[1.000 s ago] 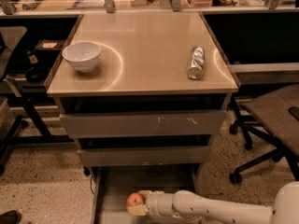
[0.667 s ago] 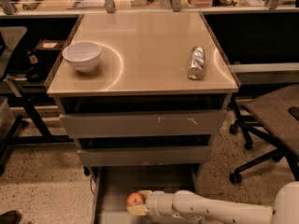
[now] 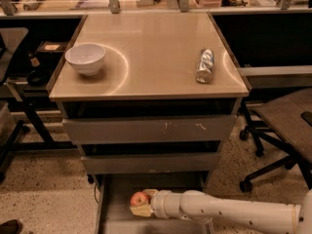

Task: Pick apple from bottom drawer and place on counter

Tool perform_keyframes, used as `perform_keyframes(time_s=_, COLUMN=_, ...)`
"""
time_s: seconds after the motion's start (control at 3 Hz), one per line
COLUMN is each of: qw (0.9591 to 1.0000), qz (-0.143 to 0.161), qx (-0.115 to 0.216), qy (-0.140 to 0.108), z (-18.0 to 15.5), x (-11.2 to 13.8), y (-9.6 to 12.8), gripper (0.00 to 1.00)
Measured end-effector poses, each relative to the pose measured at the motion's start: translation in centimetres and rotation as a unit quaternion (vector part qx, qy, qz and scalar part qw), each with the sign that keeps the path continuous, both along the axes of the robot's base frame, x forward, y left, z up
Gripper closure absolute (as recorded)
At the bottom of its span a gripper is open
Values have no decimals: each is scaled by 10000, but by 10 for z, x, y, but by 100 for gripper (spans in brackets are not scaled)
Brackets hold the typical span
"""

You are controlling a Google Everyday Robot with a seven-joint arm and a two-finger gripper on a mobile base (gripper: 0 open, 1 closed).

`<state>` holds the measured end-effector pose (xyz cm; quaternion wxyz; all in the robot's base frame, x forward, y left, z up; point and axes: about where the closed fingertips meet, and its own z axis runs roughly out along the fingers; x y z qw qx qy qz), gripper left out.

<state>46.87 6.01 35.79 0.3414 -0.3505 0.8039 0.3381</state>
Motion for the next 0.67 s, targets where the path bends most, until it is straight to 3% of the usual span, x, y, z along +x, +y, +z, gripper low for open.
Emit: perform_keyframes(time_s=0.67, qw=9992, qz=301, qx=-187, qy=-168, z=74, x=2, y=7, gripper=100)
